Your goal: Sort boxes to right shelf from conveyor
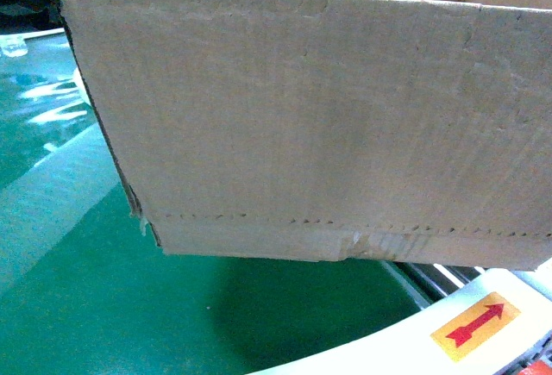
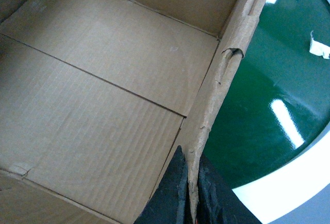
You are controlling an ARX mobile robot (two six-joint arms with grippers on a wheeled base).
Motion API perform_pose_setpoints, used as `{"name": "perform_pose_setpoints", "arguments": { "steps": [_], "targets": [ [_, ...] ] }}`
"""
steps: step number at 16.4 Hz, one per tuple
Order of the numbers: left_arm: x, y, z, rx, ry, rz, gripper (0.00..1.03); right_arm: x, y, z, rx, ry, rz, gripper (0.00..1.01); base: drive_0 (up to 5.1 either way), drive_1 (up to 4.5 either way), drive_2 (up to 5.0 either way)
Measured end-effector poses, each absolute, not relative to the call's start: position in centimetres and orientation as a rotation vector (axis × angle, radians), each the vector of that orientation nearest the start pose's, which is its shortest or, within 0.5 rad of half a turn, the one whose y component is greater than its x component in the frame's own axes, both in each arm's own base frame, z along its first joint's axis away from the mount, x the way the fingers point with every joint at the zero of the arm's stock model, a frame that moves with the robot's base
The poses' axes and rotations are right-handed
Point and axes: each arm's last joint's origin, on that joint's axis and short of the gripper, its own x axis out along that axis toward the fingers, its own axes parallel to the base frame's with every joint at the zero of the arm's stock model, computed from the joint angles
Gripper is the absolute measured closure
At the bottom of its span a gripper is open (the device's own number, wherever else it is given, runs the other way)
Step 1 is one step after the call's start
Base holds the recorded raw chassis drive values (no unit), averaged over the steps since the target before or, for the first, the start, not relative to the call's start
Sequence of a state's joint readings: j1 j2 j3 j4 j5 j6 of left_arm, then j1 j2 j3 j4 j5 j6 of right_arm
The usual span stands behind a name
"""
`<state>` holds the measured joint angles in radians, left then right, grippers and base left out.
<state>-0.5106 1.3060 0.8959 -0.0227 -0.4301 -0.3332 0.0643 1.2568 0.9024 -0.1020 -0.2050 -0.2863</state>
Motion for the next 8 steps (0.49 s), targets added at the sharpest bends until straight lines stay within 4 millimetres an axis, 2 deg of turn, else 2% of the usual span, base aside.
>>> {"name": "perform_pose_setpoints", "arguments": {
  "steps": [8],
  "targets": [
    [25.45,-12.87,27.62,-0.133,0.393,-0.014,1.0,27.44,2.36,28.35,-0.248,0.415,0.328,0.99,-1.6,-1.63,-1.6]
  ]
}}
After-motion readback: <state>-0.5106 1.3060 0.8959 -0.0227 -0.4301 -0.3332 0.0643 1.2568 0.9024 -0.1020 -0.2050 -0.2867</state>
